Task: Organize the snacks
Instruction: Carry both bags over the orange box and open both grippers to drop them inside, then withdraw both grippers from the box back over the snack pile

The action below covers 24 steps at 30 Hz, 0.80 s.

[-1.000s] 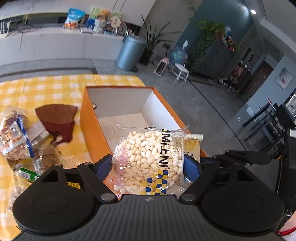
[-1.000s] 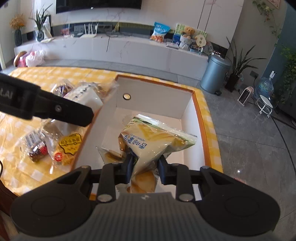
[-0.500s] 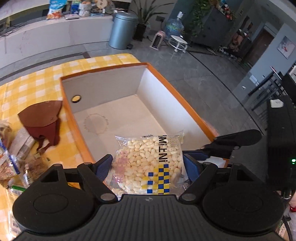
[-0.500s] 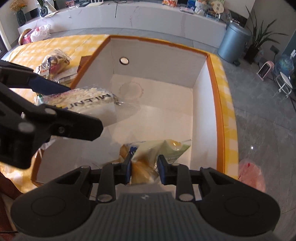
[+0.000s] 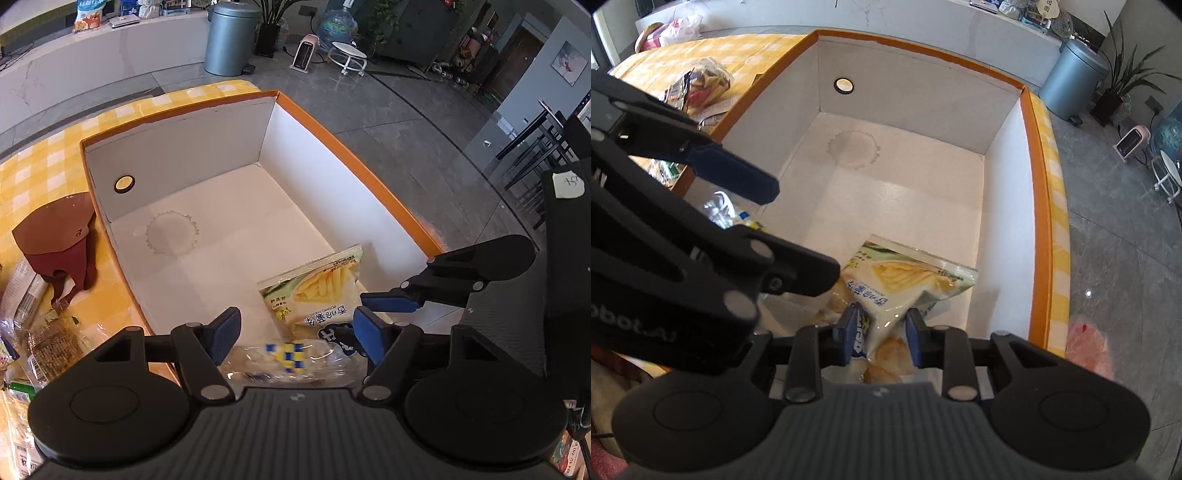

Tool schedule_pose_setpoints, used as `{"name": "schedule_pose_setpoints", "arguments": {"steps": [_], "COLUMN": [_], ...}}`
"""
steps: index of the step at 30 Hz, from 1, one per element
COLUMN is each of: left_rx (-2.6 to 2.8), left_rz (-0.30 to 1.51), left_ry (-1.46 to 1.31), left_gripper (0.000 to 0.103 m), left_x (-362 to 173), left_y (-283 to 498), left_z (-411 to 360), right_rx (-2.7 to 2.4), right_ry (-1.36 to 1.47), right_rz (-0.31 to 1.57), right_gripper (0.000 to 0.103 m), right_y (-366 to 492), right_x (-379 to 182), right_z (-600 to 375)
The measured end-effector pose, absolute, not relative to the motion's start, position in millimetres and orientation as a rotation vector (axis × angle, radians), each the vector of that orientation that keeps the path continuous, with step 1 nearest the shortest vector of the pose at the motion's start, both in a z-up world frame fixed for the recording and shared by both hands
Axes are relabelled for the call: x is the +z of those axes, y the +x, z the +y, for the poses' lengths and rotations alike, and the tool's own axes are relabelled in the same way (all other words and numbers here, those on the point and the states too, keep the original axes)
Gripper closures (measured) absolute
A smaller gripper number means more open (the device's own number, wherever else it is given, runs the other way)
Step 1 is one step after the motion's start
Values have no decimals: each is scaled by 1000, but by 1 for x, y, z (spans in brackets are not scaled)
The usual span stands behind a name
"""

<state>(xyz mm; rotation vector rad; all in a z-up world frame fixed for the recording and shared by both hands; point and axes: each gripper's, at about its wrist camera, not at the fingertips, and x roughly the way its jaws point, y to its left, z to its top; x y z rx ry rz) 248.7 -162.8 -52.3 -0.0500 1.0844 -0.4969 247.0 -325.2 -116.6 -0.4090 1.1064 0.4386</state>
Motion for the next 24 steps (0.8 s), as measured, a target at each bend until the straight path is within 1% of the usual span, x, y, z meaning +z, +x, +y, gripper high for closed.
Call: {"name": "schedule_pose_setpoints", "arguments": {"steps": [1, 3, 4, 5, 13, 18, 20, 24], "left_rx": [-500, -499, -499, -501, -512, -514, -509, -489], "left_rz": [1086, 1085, 1079, 1074, 1018, 961, 934, 870], "left_ry": [-53, -58, -60, -62, -80, -87, -90, -83], "left_gripper": [19, 16, 13, 12, 12, 12, 12, 12], "left_x": [-52, -50, -48, -47, -26, -8, -1, 12], "left_y": [248, 248, 248, 247, 237, 225, 219, 205], "left_z": [-163, -162, -162, -161, -155, -149, -145, -137], "right_rx": [439, 433, 427, 424, 400, 371, 352, 309], "right_ry": [-418, -435, -442, -447, -475, -478, -468, -428], "right_rz": [1104, 1099, 1091, 1084, 1046, 999, 970, 903], "right_gripper": [74, 63, 54, 49, 40, 39, 36, 36], "right_y": [246, 244, 243, 242, 232, 224, 219, 207], "right_x": [-116, -115, -115, -113, -99, -83, -76, -62], "right_z": [-324, -323, -322, -322, -320, -320, -321, -321]}}
